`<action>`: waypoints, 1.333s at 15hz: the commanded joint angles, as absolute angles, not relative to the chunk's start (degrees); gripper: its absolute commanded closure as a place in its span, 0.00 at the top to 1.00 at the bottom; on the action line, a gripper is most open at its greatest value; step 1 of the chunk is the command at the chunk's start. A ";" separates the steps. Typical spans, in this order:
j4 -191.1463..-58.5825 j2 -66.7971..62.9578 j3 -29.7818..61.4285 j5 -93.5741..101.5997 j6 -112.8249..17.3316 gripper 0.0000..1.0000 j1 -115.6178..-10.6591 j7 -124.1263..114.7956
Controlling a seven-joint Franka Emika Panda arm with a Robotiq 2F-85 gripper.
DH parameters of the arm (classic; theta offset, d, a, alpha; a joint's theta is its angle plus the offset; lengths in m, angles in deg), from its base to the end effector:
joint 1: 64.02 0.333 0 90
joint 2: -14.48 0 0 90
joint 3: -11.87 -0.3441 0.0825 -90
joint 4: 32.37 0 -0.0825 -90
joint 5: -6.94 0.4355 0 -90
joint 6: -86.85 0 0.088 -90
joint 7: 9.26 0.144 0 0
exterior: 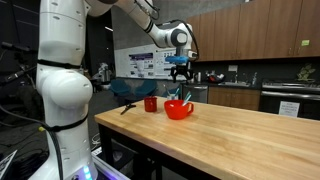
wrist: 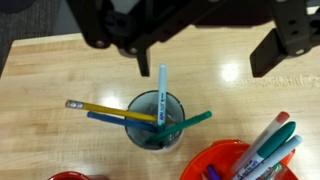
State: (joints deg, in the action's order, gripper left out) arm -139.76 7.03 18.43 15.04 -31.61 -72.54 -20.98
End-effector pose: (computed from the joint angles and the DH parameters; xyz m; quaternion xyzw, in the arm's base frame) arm 0.6346 -0.1567 0.4184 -0.9961 0.0602 -0.0442 0.0468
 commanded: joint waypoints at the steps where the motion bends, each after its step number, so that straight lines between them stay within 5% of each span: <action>1: -135.21 3.73 17.79 14.96 -27.68 1.00 -72.19 -20.67; 18: -122.82 -6.99 17.05 13.22 -16.24 1.00 -72.46 -18.93; 19: -122.70 -7.22 17.03 13.23 -16.24 0.81 -72.46 -18.93; 20: -122.52 -7.46 17.01 13.19 -16.21 0.73 -72.44 -18.93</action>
State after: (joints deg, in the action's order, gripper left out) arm -124.64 -6.31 17.44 14.08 -18.11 -72.16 -19.97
